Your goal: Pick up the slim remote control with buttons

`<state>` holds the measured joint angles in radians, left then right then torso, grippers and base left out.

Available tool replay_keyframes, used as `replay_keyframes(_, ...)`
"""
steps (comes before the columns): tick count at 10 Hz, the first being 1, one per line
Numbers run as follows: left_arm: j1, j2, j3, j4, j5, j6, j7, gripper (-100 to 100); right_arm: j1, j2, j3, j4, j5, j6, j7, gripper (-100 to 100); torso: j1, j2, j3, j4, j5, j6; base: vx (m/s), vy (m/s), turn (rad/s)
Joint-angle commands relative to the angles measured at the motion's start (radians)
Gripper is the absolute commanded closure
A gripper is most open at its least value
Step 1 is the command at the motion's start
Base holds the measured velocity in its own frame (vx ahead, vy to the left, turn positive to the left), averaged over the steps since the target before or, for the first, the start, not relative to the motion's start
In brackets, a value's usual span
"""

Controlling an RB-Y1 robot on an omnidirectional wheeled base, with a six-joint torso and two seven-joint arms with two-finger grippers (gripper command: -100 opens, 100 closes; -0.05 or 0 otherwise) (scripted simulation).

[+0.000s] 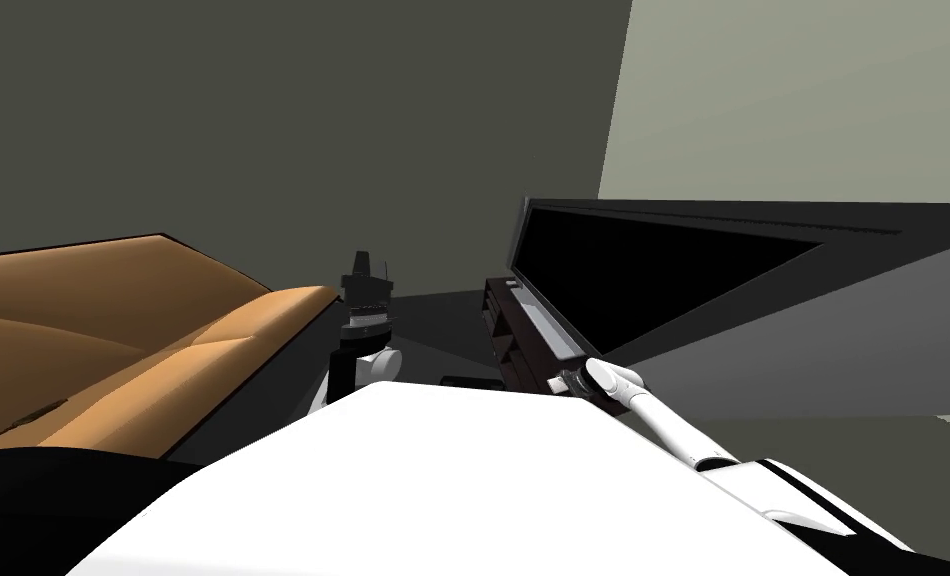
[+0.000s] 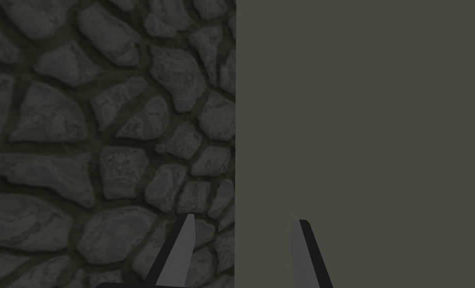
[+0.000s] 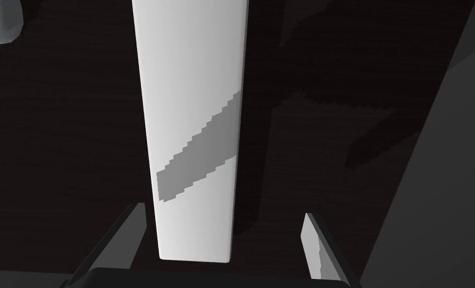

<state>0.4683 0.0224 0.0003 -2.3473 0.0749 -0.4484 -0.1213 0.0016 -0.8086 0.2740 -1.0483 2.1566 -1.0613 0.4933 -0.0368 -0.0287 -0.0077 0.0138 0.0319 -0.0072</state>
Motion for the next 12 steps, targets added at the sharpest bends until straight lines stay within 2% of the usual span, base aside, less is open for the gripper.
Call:
replay_keyframes(1,0.000,0.000,0.000,0.000,0.000,0.000,0.000,0,0.000,0.000,0.000,0.000,0.000,0.000,0.000,-100,0.000,0.000,0.000,0.000,0.000,0.000,0.006,-0.003,0.000)
replay_keyframes(2,0.000,0.000,0.000,0.000,0.000,0.000,0.000,0,-0.002,0.001,0.000,0.004,0.000,0.001,0.003,0,-0.002,0.000,0.000,0.000,0.000,0.000,0.000,0.000,0.000)
replay_keyframes(3,0.000,0.000,0.000,0.000,0.000,0.000,0.000,0,-0.019,0.014,-0.003,0.042,0.002,0.015,-0.029,-100,-0.002,0.000,0.000,0.000,0.000,0.000,-0.112,-0.025,0.387)
replay_keyframes(6,0.000,0.000,0.000,0.000,0.000,0.000,0.000,0,-0.045,0.033,-0.007,0.098,0.004,0.037,-0.076,-100,-0.007,0.013,0.008,0.003,-0.001,0.000,-0.194,-0.054,0.283)
replay_keyframes(11,0.000,0.000,0.000,0.000,0.000,0.000,0.000,0,-0.089,0.065,-0.014,0.192,0.007,0.072,-0.155,-100,-0.006,0.010,0.006,0.002,-0.001,0.001,-0.152,-0.011,0.250)
replay_keyframes(12,0.000,0.000,0.000,0.000,0.000,0.000,0.000,0,-0.082,0.061,-0.013,0.177,0.007,0.067,-0.145,-100,-0.005,0.011,0.006,0.002,-0.001,0.001,-0.069,0.000,0.054)
